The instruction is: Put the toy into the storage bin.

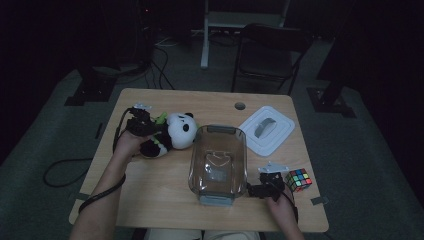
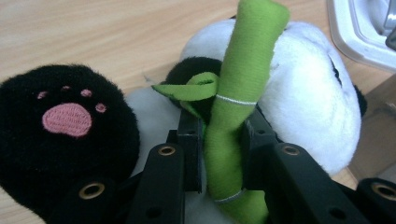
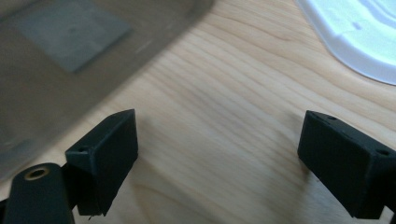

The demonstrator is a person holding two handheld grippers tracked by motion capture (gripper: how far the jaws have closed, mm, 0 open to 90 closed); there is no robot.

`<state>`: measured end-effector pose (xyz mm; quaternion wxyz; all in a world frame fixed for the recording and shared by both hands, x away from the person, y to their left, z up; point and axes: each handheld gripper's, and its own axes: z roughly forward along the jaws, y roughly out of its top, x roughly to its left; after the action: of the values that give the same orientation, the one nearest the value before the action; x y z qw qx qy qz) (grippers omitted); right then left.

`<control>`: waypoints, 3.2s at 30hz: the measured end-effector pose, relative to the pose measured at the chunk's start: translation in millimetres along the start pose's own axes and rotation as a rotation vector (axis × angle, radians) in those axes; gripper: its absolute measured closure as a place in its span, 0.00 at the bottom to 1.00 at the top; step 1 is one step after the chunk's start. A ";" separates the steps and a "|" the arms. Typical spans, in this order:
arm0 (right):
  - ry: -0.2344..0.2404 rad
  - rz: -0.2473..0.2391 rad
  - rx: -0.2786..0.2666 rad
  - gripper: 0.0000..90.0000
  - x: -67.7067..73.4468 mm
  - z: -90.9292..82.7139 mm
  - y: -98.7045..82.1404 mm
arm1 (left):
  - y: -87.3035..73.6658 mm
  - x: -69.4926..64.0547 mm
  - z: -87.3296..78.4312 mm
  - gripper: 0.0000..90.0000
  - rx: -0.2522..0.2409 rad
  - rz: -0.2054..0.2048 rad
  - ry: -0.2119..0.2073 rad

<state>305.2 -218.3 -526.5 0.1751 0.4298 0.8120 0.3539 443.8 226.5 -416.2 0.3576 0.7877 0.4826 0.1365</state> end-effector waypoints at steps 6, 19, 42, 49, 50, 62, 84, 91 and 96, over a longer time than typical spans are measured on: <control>0.050 -0.030 -0.005 0.13 11.2 4.4 4.1 | 6.6 3.8 -18.0 0.84 -0.031 -0.023 0.022; 0.055 -0.095 -0.032 0.13 45.2 18.1 20.6 | 23.4 6.0 -52.4 0.84 -0.086 -0.029 0.067; 0.032 0.082 -0.076 0.11 121.8 76.4 89.0 | 61.3 -42.0 -79.1 0.83 -0.182 0.032 0.045; 0.024 0.104 -0.113 0.11 125.5 81.4 106.0 | 60.9 -67.7 -62.9 0.83 -0.151 0.062 -0.005; 0.023 0.106 -0.118 0.11 125.8 81.0 106.2 | 60.0 -69.6 -60.9 0.83 -0.147 0.063 -0.010; 0.009 0.111 -0.124 0.12 116.9 77.1 98.4 | 52.1 -87.9 -47.6 0.83 -0.107 0.088 -0.014; 0.016 0.104 -0.105 0.12 109.6 77.1 94.7 | 31.8 -82.3 -28.3 0.53 -0.001 0.127 -0.020; 0.016 0.096 -0.101 0.12 105.4 75.1 95.7 | 31.9 -78.0 -39.5 0.44 -0.043 0.126 -0.033; 0.020 0.102 -0.104 0.12 101.7 73.4 96.0 | 34.8 -70.0 -55.7 0.42 -0.094 0.116 -0.041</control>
<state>345.6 -67.1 -505.4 0.1708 0.4574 0.7714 0.4081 400.8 180.8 -343.6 0.3955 0.7994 0.4218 0.1631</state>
